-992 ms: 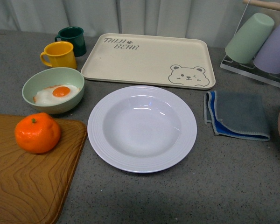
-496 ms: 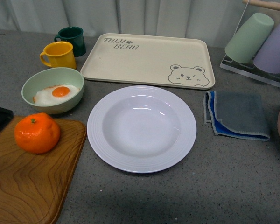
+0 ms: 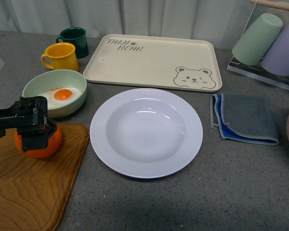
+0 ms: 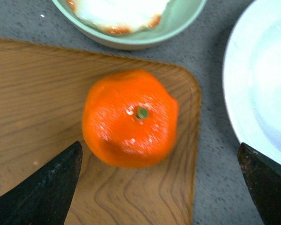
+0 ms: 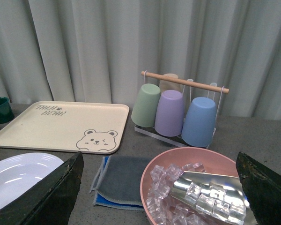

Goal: Place orange and plate with both arms

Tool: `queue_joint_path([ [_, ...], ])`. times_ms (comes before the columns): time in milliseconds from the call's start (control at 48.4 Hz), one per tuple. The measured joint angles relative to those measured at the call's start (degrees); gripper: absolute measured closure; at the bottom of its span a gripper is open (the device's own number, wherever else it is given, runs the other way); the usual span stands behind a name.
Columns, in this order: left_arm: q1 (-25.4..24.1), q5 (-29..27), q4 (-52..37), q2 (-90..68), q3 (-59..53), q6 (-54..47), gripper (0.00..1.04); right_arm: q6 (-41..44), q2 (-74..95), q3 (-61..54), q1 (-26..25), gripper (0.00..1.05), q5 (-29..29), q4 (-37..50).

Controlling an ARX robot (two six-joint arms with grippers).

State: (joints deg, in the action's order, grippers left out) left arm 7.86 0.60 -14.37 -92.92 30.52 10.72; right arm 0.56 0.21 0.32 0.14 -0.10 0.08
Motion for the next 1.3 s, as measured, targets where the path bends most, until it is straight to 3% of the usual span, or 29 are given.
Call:
queue_joint_path([
  [248, -1.38, -1.92, -0.98, -7.41, 5.05, -2.10, 0.07, -0.02, 0.00, 0.00, 0.00, 0.09, 0.00, 0.00],
  [558, -1.42, 0.22, 1.36, -12.66, 7.93, -1.49, 0.07, 0.00, 0.00, 0.00, 0.00, 0.09, 0.00, 0.00],
  [785, -2.38, -0.66, 0.61, -13.25, 8.17, -1.22, 0.39, 0.00, 0.00, 0.00, 0.00, 0.09, 0.00, 0.00],
  [888, -2.40, -0.66, 0.98, -12.96, 8.20, -1.25, 0.46, -0.02, 0.00, 0.00, 0.00, 0.09, 0.00, 0.00],
  [1074, 1.22, -0.26, 2.29, -8.24, 8.24, -0.39, 0.49, -0.02, 0.00, 0.00, 0.00, 0.09, 0.00, 0.00],
  [1302, 11.04, -1.09, 2.01, -6.67, 11.63, 1.18, 0.49, -0.02, 0.00, 0.00, 0.00, 0.09, 0.00, 0.00],
])
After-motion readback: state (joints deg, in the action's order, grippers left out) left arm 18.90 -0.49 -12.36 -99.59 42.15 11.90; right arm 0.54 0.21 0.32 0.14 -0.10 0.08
